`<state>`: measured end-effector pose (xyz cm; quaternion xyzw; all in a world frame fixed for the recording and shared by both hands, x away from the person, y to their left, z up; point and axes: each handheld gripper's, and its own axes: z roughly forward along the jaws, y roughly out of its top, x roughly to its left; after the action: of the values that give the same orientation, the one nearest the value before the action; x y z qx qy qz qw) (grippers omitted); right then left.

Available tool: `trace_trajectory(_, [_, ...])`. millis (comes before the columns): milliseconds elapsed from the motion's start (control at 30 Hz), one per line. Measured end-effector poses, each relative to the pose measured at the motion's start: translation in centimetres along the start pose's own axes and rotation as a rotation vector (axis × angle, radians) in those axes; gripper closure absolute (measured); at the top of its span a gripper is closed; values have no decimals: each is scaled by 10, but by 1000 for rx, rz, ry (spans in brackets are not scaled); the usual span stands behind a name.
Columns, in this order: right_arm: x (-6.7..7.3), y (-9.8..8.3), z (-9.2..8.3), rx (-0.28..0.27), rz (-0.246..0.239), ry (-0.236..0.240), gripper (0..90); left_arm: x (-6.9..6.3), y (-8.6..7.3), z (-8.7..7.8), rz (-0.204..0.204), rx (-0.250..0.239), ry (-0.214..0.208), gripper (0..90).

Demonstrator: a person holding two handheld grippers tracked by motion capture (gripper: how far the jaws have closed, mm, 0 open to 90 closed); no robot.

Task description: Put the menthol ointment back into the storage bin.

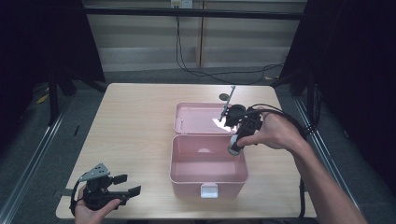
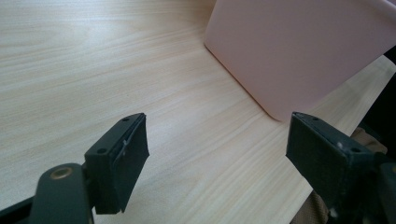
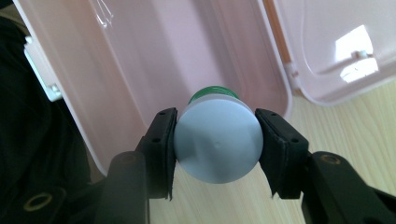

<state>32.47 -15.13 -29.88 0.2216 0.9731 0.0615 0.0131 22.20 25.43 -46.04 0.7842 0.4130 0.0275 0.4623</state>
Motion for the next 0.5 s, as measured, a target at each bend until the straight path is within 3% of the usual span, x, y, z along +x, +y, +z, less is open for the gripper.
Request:
trace_trajectory(267, [9,18,22,26,-67,14,517,-1,1,0,12,-4,0,199])
trace_trajectory(500, [9,29,27,18,-105,30,517,-1,1,1,11,-4,1,196])
